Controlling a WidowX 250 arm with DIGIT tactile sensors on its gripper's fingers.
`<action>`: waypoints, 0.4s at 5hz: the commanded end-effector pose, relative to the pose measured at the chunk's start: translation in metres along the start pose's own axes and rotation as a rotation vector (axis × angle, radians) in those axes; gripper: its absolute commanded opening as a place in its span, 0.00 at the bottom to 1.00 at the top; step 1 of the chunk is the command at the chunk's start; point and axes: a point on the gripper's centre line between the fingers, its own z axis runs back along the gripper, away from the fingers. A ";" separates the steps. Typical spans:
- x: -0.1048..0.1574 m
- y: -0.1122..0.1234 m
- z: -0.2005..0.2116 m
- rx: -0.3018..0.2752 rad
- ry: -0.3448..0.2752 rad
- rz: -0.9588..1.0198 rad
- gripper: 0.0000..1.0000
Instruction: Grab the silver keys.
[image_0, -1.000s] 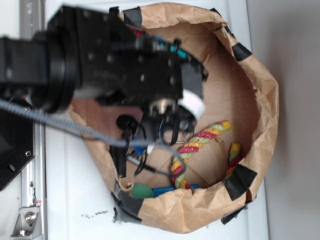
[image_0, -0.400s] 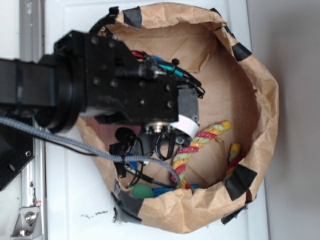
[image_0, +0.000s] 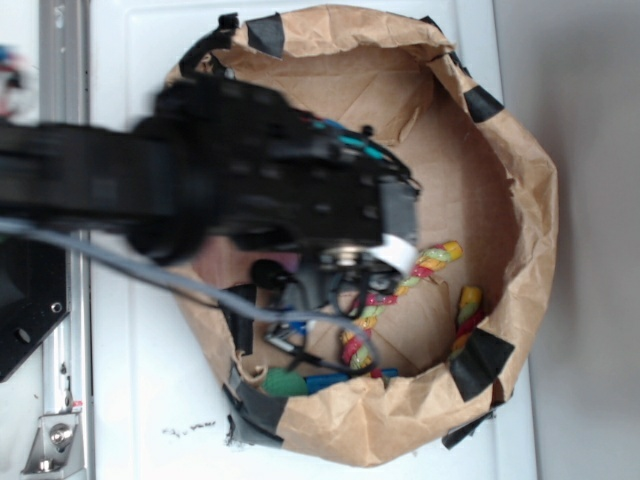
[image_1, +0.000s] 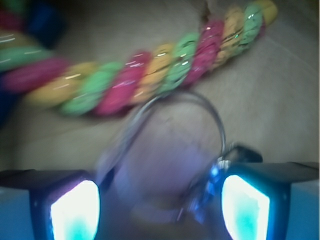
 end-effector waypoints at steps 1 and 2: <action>0.021 0.003 -0.005 0.034 0.012 0.019 1.00; 0.019 0.001 -0.005 0.029 -0.002 0.016 1.00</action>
